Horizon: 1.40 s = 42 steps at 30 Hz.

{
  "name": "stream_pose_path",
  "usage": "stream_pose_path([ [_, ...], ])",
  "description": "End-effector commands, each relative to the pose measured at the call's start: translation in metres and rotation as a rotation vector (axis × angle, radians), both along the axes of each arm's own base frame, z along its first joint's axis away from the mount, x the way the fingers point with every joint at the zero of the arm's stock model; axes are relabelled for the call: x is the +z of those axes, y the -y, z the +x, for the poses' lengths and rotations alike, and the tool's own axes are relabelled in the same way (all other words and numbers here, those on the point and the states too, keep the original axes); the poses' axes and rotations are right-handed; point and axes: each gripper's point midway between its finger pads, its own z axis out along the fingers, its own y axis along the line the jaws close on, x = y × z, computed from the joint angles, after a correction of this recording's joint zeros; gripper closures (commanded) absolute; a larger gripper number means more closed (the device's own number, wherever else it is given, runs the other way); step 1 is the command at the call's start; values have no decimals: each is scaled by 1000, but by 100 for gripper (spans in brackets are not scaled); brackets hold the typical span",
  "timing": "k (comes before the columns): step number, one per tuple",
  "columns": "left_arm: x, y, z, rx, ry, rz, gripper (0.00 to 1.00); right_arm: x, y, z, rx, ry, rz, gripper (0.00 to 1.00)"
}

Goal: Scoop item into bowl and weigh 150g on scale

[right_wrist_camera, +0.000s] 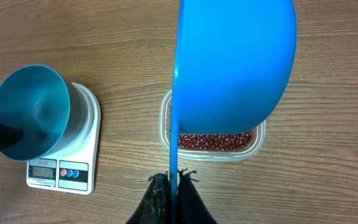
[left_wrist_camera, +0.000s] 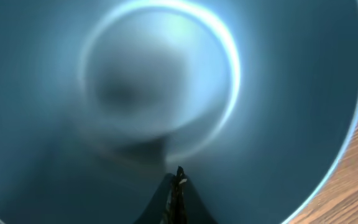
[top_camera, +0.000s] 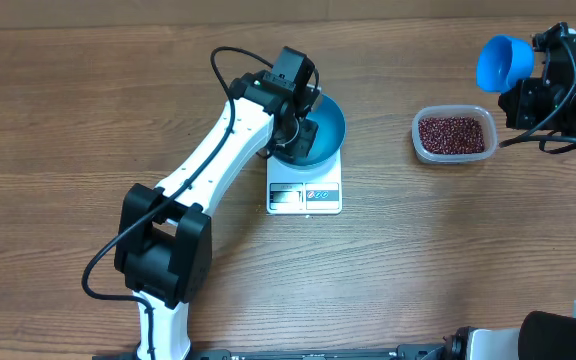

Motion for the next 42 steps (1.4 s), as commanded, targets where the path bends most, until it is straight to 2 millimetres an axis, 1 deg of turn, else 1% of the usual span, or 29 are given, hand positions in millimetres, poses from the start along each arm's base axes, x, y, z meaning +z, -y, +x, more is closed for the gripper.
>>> stream_pose_path([
  [1, -9, -1, -11, -3, -40, 22, 96, 5, 0, 3, 10, 18, -11, 96],
  [13, -11, -1, -21, -11, -81, 25, 96, 5, 0, 3, 10, 18, -11, 96],
  [30, -12, -5, -28, -11, -110, 40, 96, 5, 0, 3, 10, 19, -11, 96],
  [33, -11, -2, -23, -11, -89, 29, 96, 5, 0, 3, 10, 19, -11, 96],
  [37, -6, 5, -10, -11, -35, 1, 96, 5, 0, 3, 14, 20, -14, 96],
  [39, 2, 8, -1, 1, 0, -18, 96, 5, 0, 3, 25, 22, -22, 96],
  [42, 20, 14, 11, 8, 48, -40, 96, 5, 0, 3, 40, 26, -33, 96],
])
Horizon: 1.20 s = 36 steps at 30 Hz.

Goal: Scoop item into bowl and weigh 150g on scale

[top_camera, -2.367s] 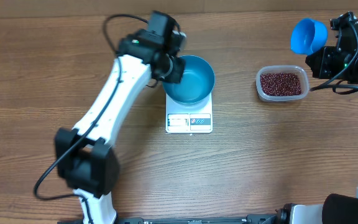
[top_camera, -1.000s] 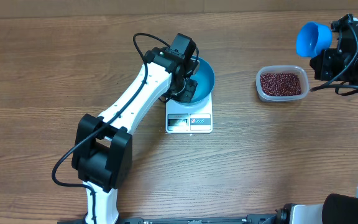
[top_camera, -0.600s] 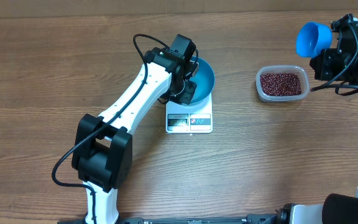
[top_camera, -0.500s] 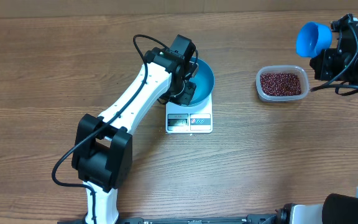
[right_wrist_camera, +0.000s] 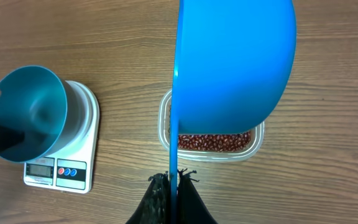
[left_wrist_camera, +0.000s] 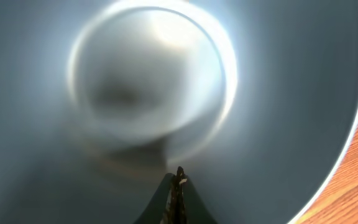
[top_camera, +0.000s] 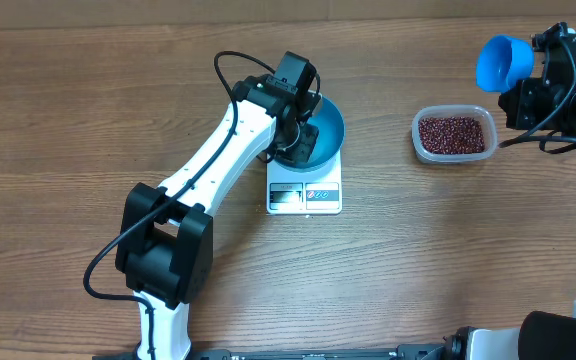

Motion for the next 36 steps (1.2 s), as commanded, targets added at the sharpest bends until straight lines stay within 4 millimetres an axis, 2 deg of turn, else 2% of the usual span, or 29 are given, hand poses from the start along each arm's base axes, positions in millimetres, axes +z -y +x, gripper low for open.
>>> stream_pose_path([
  [1, 26, 9, 19, 34, 70, -34, 96, 5, 0, 3, 25, 23, -22, 96],
  [6, 61, -13, 56, 177, 225, 35, 96, 5, 0, 3, 28, 23, -24, 96],
  [9, 84, -19, 85, 222, 340, 4, 96, 5, 0, 3, 28, 25, -24, 96],
  [13, 98, -27, 116, 271, 451, -44, 96, 5, 0, 3, 27, 26, -24, 96],
  [16, 101, -27, 130, 284, 490, -69, 96, 5, 0, 3, 27, 26, -24, 96],
  [20, 91, -24, 140, 288, 504, -68, 96, 5, 0, 3, 27, 26, -24, 96],
  [24, 67, -23, 148, 287, 485, -55, 96, 5, 0, 3, 27, 26, -24, 96],
  [26, 53, -26, 147, 288, 454, -36, 96, 5, 0, 3, 28, 25, -24, 96],
  [28, 50, -31, 144, 293, 434, -22, 96, 5, 0, 2, 48, 27, -37, 96],
  [31, 68, -41, 144, 309, 442, -27, 96, 6, 4, 7, 60, 48, -73, 96],
  [36, 118, -59, 141, 346, 468, -46, 96, 9, 15, 11, 69, 60, -196, 97],
])
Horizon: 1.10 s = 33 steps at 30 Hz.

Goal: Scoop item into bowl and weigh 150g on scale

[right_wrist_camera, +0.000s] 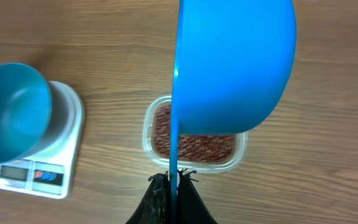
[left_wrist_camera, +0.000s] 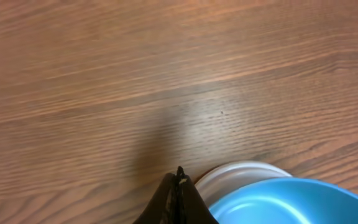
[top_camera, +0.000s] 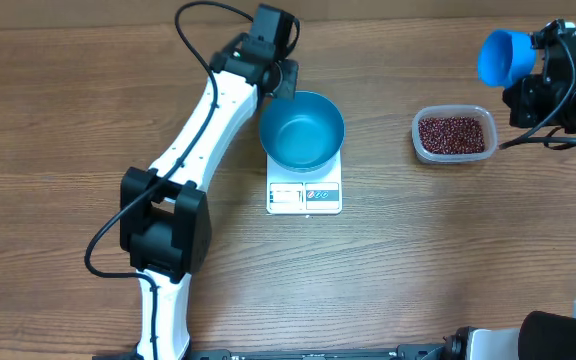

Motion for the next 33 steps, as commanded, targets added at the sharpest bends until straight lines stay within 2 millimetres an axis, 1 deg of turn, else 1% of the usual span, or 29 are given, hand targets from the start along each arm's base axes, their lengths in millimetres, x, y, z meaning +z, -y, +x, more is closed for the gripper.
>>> stream_pose_path([
  [1, 74, -17, 7, 57, 112, -59, 96, 4, 5, 3, 29, 9, -122, 97],
  [3, 90, -30, 5, 99, 107, -74, 96, -2, -2, -2, 75, -25, -172, 97],
  [6, 100, -47, -1, 143, 75, -95, 96, -11, -11, -8, 102, -84, -219, 97],
  [8, 98, -57, -6, 147, 32, -118, 96, -17, -13, -12, 103, -117, -236, 96],
  [11, 88, -76, -14, 172, -35, -128, 93, -26, -14, -16, 63, -168, -197, 96],
  [12, 84, -85, -16, 191, -52, -116, 89, -32, -14, -18, 66, -194, -195, 96],
  [15, 79, -117, -19, 263, -74, -65, 88, -45, -14, -19, 74, -248, -192, 96],
  [17, 79, -135, -17, 304, -68, -44, 84, -55, -15, -16, 99, -271, -206, 96],
  [18, 80, -147, -16, 332, -60, -32, 83, -62, -13, -15, 100, -293, -225, 96],
  [21, 81, -173, -13, 384, -50, -27, 81, -78, -9, -15, 100, -361, -294, 96],
  [22, 81, -181, -13, 400, -49, -28, 78, -82, -9, -14, 105, -375, -312, 96],
  [24, 81, -198, -13, 432, -50, -28, 64, -91, -11, -9, 116, -400, -351, 96],
  [25, 81, -204, -14, 444, -52, -28, 56, -95, -13, -8, 124, -412, -366, 96],
  [26, 80, -209, -14, 455, -55, -28, 43, -98, -14, -7, 131, -422, -376, 96],
  [27, 80, -215, -16, 465, -60, -27, 23, -103, -15, -6, 136, -436, -389, 96],
  [28, 79, -218, -17, 472, -66, -26, 9, -107, -15, -5, 137, -450, -407, 96],
  [29, 78, -220, -19, 477, -74, -24, 0, -110, -13, -5, 135, -462, -425, 96],
  [33, 77, -223, -21, 483, -80, -23, 0, -121, -3, -2, 122, -511, -512, 96],
])
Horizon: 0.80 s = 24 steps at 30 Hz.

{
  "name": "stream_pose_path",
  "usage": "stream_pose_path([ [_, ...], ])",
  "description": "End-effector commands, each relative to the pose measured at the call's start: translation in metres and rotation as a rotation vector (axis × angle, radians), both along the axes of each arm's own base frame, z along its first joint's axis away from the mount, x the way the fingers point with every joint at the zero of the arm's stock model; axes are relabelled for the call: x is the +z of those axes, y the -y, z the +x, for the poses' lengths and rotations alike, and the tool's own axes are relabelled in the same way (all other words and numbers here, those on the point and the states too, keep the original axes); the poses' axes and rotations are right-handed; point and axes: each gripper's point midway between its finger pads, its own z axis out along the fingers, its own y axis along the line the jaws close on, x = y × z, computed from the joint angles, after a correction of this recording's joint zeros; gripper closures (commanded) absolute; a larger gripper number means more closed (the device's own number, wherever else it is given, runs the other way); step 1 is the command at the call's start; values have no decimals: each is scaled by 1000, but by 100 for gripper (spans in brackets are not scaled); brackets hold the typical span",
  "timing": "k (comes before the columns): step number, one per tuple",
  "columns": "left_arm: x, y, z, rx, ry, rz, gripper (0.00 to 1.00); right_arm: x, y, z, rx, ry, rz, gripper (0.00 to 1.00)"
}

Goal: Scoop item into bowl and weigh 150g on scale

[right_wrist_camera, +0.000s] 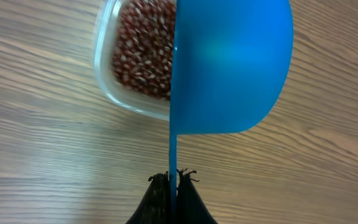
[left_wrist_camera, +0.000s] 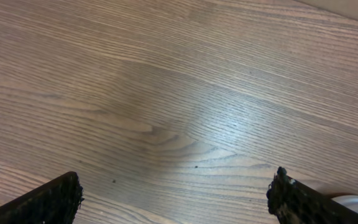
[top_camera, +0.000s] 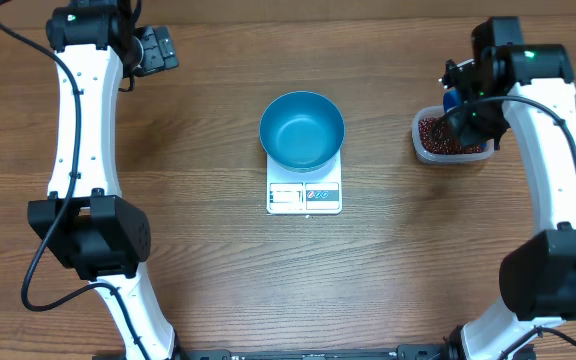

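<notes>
An empty blue bowl (top_camera: 302, 130) stands on the white scale (top_camera: 304, 196) at mid-table. A clear container of red beans (top_camera: 451, 137) lies to its right. My right gripper (right_wrist_camera: 173, 177) is shut on the handle of a blue scoop (right_wrist_camera: 229, 68), held on edge just above the near rim of the bean container (right_wrist_camera: 143, 53). In the overhead view the right gripper (top_camera: 465, 110) hangs over that container. My left gripper (top_camera: 154, 50) is at the far left corner, open, with bare wood between its fingertips (left_wrist_camera: 48, 202).
The scale's display and buttons (top_camera: 303, 196) face the near edge. A sliver of the white scale (left_wrist_camera: 355, 201) shows at the lower right of the left wrist view. Both arms reach in from the near side, left arm (top_camera: 73, 140) and right arm (top_camera: 558, 180).
My left gripper has gone from just behind the bowl to the far left corner and now stands open. My right gripper has come in from the far right and holds the scoop over the beans.
My left gripper was shut on the bowl's rim at the scale for two moments. Then the bowl stood alone on the scale with that gripper behind it. It is now open at the far left. The right gripper held the scoop at the far right, now over the beans.
</notes>
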Motion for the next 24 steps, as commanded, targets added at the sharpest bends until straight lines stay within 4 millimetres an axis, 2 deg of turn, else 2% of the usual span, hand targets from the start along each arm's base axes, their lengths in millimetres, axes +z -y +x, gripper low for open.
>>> stream_pose_path([
  [1, 11, 3, -1, -2, 22, 7, 0, -8, 17, 1, -12, -32, -114, 96],
  [5, 11, 3, -1, -3, 23, 7, 0, -22, 17, 3, -10, -71, -116, 96],
  [8, 11, 3, -1, -3, 23, 7, 0, -36, 22, 6, -14, -110, -160, 96],
  [12, 11, 3, -1, -3, 23, 7, 0, -44, 24, 10, -5, -129, -254, 96],
  [15, 11, 3, -1, -3, 23, 7, 1, -41, 22, 20, 26, -99, -342, 96],
  [18, 11, 3, -1, -3, 23, 7, 0, -28, 20, 25, 74, -81, -475, 97],
  [24, 11, 3, -1, -3, 23, 7, 0, -27, 5, 19, 148, -116, -499, 96],
])
